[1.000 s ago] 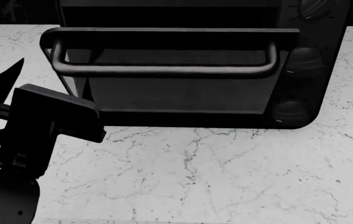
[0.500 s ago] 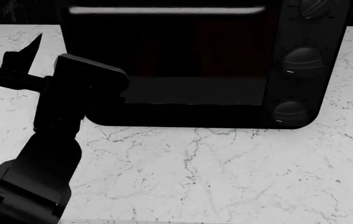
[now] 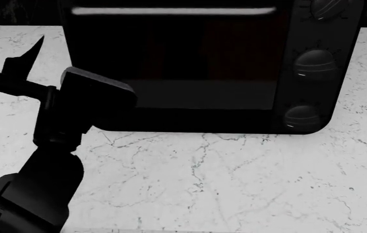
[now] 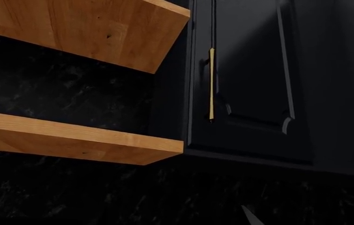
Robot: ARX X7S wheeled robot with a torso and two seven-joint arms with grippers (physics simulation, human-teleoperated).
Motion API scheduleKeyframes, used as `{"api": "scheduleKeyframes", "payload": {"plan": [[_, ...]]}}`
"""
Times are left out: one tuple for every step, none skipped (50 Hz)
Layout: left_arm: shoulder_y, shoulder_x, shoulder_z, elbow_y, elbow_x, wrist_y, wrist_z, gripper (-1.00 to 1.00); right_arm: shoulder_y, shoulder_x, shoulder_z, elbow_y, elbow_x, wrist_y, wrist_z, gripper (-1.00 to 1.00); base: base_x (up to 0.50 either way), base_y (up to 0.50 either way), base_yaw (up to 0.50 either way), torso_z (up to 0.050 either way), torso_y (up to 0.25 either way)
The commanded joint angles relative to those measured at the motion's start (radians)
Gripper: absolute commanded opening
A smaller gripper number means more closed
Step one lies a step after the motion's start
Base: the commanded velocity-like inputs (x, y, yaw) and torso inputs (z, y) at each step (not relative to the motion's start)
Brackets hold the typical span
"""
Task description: Close the toaster oven door.
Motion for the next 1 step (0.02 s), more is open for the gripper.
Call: {"api": "scheduleKeyframes", "payload": {"plan": [[0.105,-0.105,0.032,0.240,-0.035,-0.080,0.097,1.00,0.000,0.010,-0.040,0.007,-0.015,-0.027,0.013,1.00,0.00,0.00,0.00,0.000,0.000]]}}
